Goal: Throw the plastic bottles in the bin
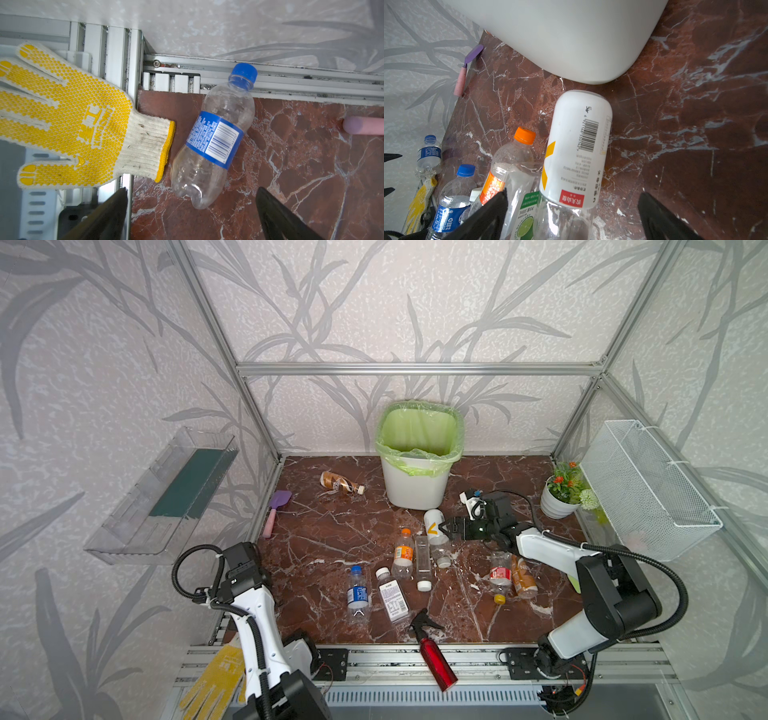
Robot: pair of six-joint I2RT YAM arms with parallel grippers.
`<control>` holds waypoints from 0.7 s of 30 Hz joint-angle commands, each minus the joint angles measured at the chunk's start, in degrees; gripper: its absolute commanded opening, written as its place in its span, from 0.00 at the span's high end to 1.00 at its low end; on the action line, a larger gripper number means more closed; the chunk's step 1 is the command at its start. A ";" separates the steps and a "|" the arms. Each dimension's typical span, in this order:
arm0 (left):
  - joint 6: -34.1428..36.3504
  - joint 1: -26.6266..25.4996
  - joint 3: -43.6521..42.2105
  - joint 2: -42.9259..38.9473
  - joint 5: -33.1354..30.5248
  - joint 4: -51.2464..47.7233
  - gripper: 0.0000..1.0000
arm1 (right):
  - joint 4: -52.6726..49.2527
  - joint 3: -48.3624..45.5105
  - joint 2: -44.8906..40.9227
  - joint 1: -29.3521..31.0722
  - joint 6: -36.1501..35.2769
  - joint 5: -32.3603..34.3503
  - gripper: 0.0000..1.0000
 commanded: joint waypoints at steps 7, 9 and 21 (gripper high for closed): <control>0.88 2.54 0.03 11.61 2.79 9.98 0.05 | -0.31 2.42 0.85 0.65 -0.05 0.20 0.02; 0.71 2.60 0.34 14.00 4.06 11.67 0.05 | -0.31 2.48 1.00 0.65 -0.07 0.29 0.02; 1.60 2.21 1.73 25.14 11.06 20.12 0.21 | 2.06 0.23 1.11 0.65 1.33 0.98 0.02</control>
